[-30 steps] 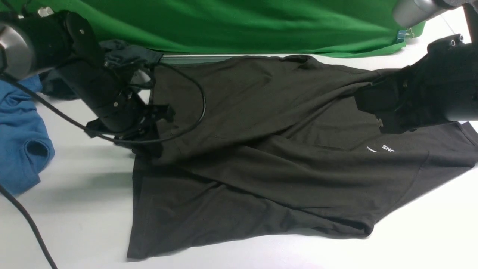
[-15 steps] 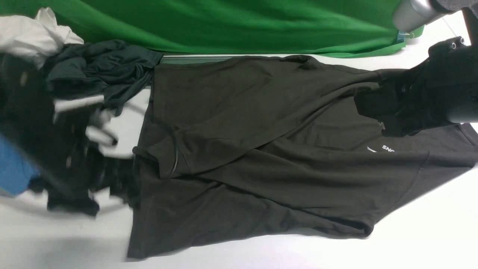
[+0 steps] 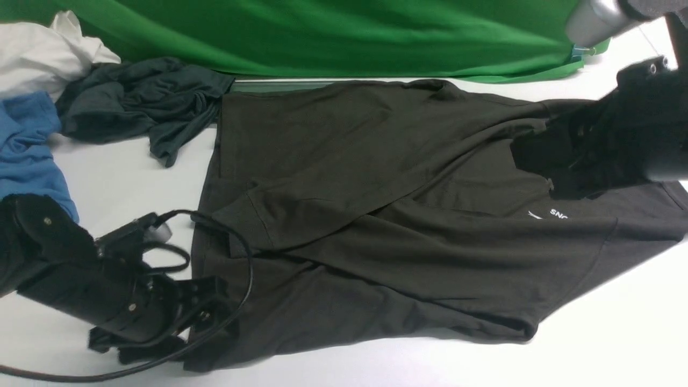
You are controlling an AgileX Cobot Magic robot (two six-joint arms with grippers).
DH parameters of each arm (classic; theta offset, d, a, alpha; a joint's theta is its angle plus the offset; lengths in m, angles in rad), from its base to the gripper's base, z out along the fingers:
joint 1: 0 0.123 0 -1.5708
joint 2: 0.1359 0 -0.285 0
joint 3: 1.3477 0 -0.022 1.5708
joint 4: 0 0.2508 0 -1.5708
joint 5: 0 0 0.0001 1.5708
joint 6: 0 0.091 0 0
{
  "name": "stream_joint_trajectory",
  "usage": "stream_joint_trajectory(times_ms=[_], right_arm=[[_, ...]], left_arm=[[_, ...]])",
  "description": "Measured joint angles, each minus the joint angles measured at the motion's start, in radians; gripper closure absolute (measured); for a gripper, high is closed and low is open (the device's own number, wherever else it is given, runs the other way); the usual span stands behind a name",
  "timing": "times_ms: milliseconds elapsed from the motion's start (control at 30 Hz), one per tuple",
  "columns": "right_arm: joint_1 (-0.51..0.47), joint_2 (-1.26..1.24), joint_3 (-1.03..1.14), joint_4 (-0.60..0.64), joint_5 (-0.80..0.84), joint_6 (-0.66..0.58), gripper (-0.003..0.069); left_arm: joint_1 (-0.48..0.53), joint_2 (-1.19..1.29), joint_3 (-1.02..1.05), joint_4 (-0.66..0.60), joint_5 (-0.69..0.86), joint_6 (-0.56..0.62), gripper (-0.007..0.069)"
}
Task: Fold a long-sleeved shirt on a white desktop.
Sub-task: 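Grasp the near edge of the shirt at its hem and shoulder corners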
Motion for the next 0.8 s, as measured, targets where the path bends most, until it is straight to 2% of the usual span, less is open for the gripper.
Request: stream_joint_trajectory(times_ms=[67,167,267,367,400,433,467,633,800], right_arm=[[0.0,0.0,0.043,-0.026,0.017,0.002,0.0333],[0.0,-0.001,0.102,-0.049,0.025,-0.002,0.0333],[0.0,-0.001,0.214,-0.062,0.035,-0.098,0.0333],[0.0,0.001,0.299,-0.064,0.039,-0.232,0.0333],[0.0,0.001,0.303,-0.065,0.039,-0.238,0.0333],[0.0,0.01,0.324,-0.066,0.038,-0.287,0.0333],[0.0,0.02,0.337,-0.071,0.037,-0.316,0.0333],[0.0,0.063,0.356,-0.081,0.036,-0.503,0.0326],[0.0,0.113,0.359,-0.099,0.012,-0.726,0.0255]], left_arm=[[0.001,0.036,-0.006,-0.102,0.004,0.109,0.006],[0.002,0.064,-0.013,-0.167,0.017,0.178,0.0118],[0.004,0.083,-0.014,-0.186,0.026,0.221,0.0271],[0.004,0.087,-0.012,-0.182,0.033,0.229,0.0461],[0.004,0.087,-0.012,-0.182,0.034,0.229,0.0461],[0.004,0.084,-0.008,-0.176,0.039,0.23,0.0545],[0.004,0.074,-0.004,-0.169,0.043,0.23,0.0578],[0.004,0.012,0.007,-0.065,0.064,0.183,0.0595],[0.004,-0.112,0.007,0.129,0.069,0.01,0.0595]])
